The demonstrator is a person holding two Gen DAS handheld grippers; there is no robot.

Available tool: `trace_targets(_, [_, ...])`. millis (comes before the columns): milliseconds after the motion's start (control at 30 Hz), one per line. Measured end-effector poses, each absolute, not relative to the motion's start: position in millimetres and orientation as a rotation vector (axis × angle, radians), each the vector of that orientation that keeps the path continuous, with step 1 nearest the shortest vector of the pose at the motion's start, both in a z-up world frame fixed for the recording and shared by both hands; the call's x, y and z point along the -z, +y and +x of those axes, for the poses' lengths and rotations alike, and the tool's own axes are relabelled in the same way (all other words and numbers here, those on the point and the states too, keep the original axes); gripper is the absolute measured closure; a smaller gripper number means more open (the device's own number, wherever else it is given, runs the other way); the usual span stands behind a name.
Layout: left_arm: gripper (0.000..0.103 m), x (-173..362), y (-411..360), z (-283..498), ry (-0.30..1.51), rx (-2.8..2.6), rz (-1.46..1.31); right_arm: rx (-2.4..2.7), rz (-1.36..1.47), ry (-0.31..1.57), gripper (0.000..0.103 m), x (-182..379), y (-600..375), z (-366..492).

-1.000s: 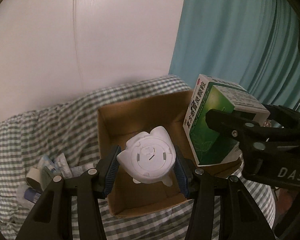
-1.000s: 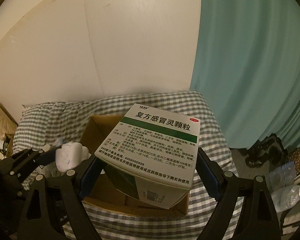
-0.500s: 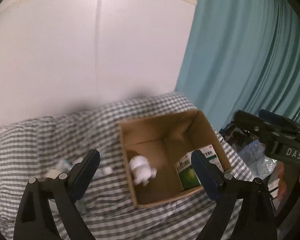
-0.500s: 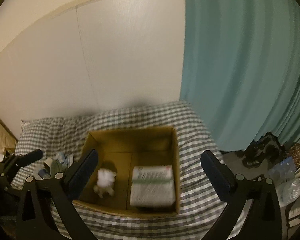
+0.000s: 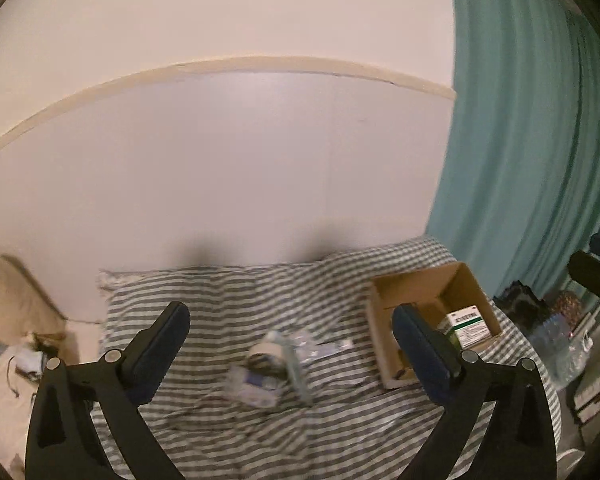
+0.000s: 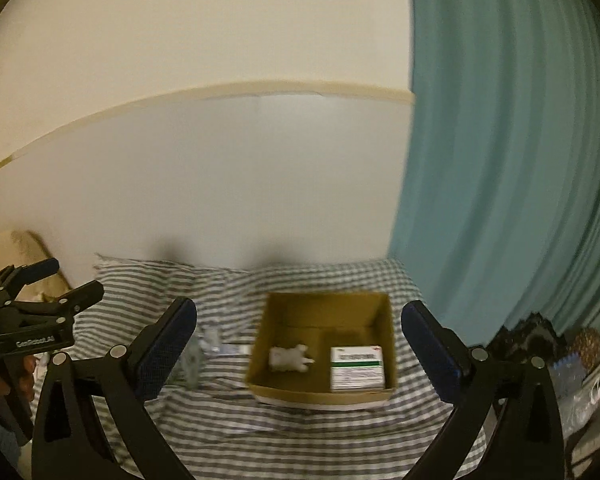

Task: Organize objects
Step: 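Carry both items to the cardboard box and open both tools inside, then move both tools back toward the remaining items on the bed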

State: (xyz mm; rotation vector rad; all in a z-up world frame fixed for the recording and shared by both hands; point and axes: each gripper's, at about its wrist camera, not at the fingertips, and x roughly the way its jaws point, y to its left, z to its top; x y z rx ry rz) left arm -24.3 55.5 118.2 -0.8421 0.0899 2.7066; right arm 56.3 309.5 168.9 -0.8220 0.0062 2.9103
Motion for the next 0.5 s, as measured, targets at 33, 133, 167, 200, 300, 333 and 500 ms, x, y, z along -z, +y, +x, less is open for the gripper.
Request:
trace_targets(33, [0.0,-117.2,43.2,-20.9,0.078,-2.719,-0.846,-2.919,-0.819,-0.009,0.0,-173.2,300.5,61.2])
trace_targets(133, [0.0,-107.3,14.4,-14.5,0.063,-2.751,-0.874,-2.954,-0.824,-0.041,0.0,-179.9,262.2,70.6])
trace_targets(167, [0.0,-102.9,6.3,-13.7,0.06,-2.761,-0.883,-2.957,-0.83,-0.047,0.0,-179.0,253.8,71.9])
trace_targets(200, [0.0,-97.9,0.0,-12.6,0.059,-2.768,-0.893,-2.962,-0.84,-0.053,0.0,-175.4,240.7,72.8])
trace_targets(300, [0.0,-75.7,-21.4,-9.1,0.049,-2.797,-0.93,-2.958,-0.894,-0.061,0.0,-154.5,214.6,69.3])
trace_targets(333, [0.0,-64.5,-29.1,-9.8,0.044,-2.807,-0.956,-2.957,-0.912,-0.061,0.0,-147.0,210.3,68.5])
trace_targets(500, [0.0,-18.5,-52.2,-14.2,-0.007,-2.849,-1.05,-2.941,-1.097,-0.02,0.0,-77.9,179.2,39.4])
